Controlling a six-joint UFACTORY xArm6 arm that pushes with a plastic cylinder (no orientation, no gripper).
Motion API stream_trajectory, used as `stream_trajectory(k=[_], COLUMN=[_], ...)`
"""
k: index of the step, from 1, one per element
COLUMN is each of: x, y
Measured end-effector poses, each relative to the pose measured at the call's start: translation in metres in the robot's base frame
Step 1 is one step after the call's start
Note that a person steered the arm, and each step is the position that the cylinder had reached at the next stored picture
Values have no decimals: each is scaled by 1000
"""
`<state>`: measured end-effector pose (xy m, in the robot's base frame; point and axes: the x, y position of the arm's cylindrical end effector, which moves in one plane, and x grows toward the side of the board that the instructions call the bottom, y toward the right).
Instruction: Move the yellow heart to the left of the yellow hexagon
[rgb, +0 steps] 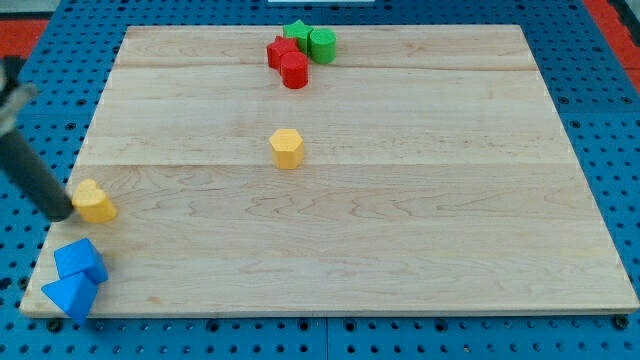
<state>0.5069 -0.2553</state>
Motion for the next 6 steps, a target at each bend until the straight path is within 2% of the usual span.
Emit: stream_trajectory(k=[1, 2, 3, 4, 5, 6], x=[-6, -24, -23, 9, -33, -41], y=[101, 178, 188, 167, 129, 172])
